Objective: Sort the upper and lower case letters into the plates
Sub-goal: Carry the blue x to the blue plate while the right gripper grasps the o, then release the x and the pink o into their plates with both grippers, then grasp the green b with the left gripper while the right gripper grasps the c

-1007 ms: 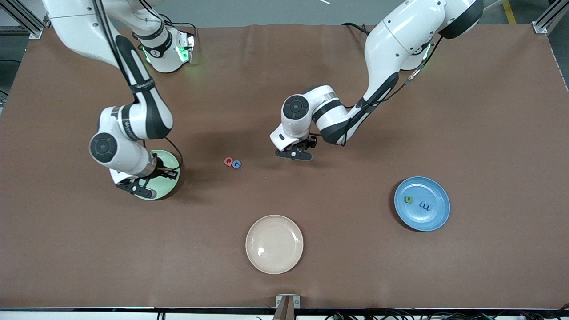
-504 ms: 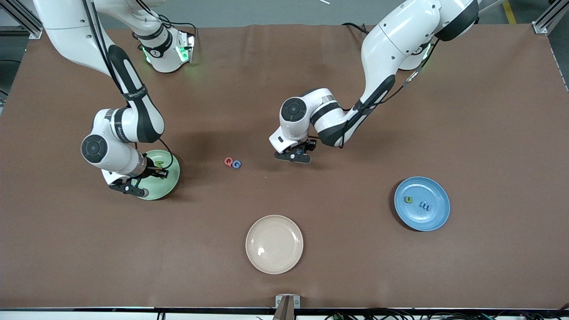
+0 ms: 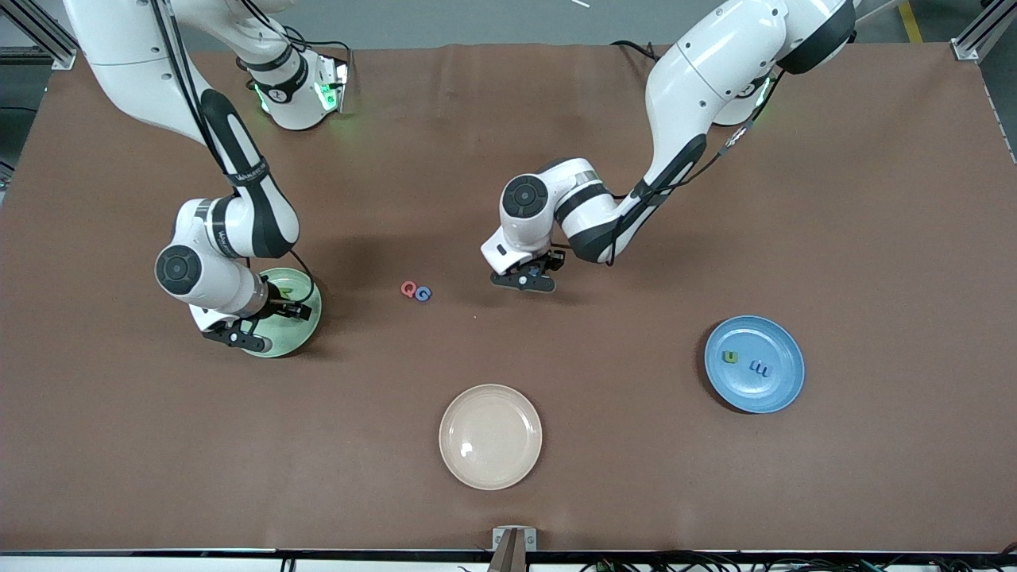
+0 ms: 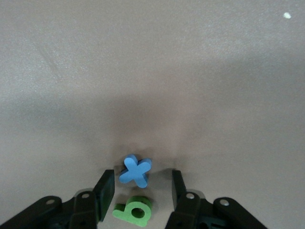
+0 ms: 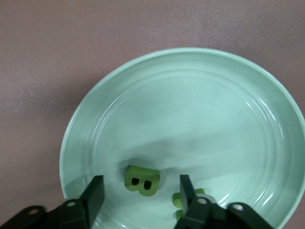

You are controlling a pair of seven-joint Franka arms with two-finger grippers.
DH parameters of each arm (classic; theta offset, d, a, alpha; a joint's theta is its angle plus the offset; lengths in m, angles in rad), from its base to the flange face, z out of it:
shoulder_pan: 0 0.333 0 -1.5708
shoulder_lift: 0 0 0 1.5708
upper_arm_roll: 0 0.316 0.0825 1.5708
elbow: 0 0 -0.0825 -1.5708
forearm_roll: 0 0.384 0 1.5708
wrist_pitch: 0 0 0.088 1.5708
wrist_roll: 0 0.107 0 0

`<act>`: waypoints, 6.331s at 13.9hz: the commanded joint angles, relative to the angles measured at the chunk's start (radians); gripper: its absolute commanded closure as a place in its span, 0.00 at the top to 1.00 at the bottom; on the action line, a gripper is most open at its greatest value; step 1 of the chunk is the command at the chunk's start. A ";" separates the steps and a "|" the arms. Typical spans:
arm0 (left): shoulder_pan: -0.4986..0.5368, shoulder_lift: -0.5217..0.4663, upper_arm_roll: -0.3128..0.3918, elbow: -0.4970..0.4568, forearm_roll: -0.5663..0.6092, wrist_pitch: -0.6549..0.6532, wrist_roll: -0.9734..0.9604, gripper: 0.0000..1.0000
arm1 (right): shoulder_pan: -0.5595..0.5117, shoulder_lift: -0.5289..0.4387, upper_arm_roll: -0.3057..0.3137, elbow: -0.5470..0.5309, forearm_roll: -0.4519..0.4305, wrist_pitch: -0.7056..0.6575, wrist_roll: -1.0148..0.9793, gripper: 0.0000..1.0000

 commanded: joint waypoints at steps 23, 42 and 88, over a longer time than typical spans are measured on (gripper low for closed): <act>0.028 -0.007 0.028 0.104 0.020 -0.097 0.028 0.04 | 0.418 0.056 0.015 -0.020 -0.004 0.159 0.622 1.00; 0.604 -0.070 0.022 0.126 0.020 -0.217 0.574 0.05 | 0.267 -0.065 -0.008 -0.013 -0.005 -0.024 0.306 0.03; 0.267 0.002 -0.271 -0.210 0.366 0.073 -0.954 0.71 | 0.512 0.082 0.000 0.008 0.007 0.156 0.649 0.90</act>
